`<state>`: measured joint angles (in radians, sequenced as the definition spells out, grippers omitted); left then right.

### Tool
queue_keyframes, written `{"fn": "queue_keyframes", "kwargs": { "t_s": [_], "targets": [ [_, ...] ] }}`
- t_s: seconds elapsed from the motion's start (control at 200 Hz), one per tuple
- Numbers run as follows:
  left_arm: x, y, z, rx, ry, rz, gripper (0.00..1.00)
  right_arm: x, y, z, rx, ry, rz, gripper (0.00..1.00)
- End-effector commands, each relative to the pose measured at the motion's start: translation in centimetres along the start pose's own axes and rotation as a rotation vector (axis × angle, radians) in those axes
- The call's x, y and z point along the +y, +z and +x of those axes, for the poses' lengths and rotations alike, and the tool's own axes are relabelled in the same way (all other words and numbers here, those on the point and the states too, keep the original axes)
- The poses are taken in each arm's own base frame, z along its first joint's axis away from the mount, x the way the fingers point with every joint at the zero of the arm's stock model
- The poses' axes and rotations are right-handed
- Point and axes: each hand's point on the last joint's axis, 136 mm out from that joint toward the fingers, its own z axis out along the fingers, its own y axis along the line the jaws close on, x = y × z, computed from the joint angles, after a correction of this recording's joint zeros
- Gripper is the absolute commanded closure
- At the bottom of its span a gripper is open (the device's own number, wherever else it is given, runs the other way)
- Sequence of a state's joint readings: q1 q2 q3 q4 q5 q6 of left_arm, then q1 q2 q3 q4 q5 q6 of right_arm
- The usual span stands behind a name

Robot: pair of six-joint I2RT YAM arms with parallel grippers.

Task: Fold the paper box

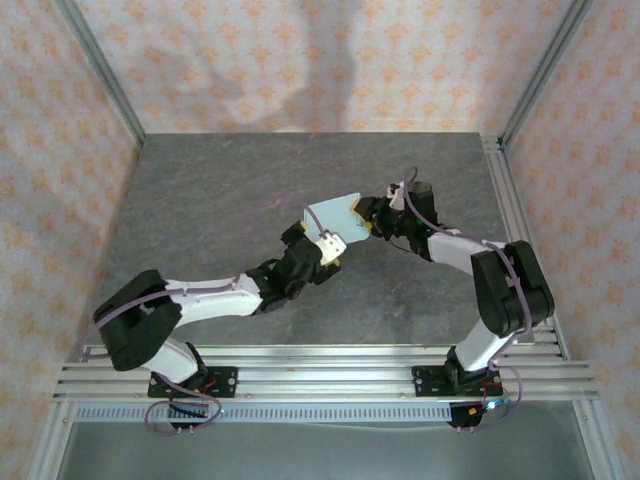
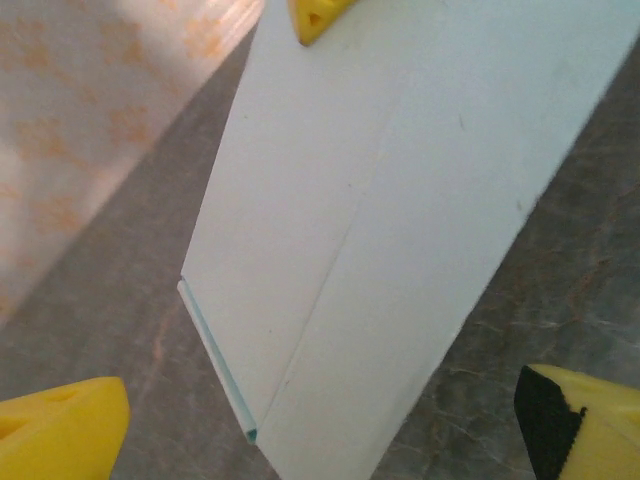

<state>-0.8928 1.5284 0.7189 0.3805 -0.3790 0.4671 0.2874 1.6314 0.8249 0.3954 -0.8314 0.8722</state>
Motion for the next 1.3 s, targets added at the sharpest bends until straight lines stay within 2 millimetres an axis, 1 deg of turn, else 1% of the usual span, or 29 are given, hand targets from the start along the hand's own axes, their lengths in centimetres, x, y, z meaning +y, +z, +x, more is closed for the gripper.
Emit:
{"fn": "queue_keyframes", "kwargs": {
  "t_s": [0.0,0.155,0.255,0.425,0.591,0.731,0.826,0.871,0.936,1.071,1.206,1.291],
  "targets": [
    [2.7,0.1,-0.3,0.002,0.138,-0.241,0.00,2.4,-1.5,-0.8,-0.015,0.040,-0.056,0.63],
    [3.1,0.1,-0.9,-0.015,0.146,-0.311,0.00,2.5,-2.7,-0.8,0.008,0.128,-0.096,0.66],
    [3.4,0.1,-1.0,-0.023,0.158,-0.337,0.01,2.1,-3.3,-0.5,0.027,0.164,-0.095,0.67],
    [3.1,0.5,-0.9,-0.019,0.180,-0.336,0.07,1.5,-3.6,0.5,0.066,0.190,-0.074,0.68],
    [2.7,0.9,-1.0,-0.014,0.203,-0.336,0.14,1.8,-3.7,1.1,0.095,0.217,-0.088,0.69],
    [2.4,1.5,-0.8,-0.008,0.207,-0.338,0.15,2.5,-4.0,1.2,0.103,0.226,-0.109,0.69],
    [2.4,1.6,-0.8,-0.007,0.202,-0.345,0.24,2.5,-4.1,1.4,0.105,0.230,-0.106,0.69],
    [2.4,1.6,-0.8,-0.006,0.204,-0.343,0.25,2.5,-4.2,1.4,0.105,0.231,-0.105,0.69],
    [2.1,1.7,-0.6,-0.009,0.207,-0.333,0.23,2.7,-4.3,1.3,0.098,0.230,-0.111,0.69],
    [1.6,1.4,-0.4,-0.028,0.197,-0.293,0.00,3.0,-4.2,0.8,0.085,0.227,-0.118,0.69],
    [1.7,0.8,-0.3,-0.035,0.178,-0.265,0.00,3.2,-4.3,0.1,0.055,0.223,-0.117,0.69],
    [1.9,0.8,-0.1,-0.018,0.180,-0.267,0.00,3.3,-4.0,0.1,0.073,0.221,-0.115,0.69]
  ]
}}
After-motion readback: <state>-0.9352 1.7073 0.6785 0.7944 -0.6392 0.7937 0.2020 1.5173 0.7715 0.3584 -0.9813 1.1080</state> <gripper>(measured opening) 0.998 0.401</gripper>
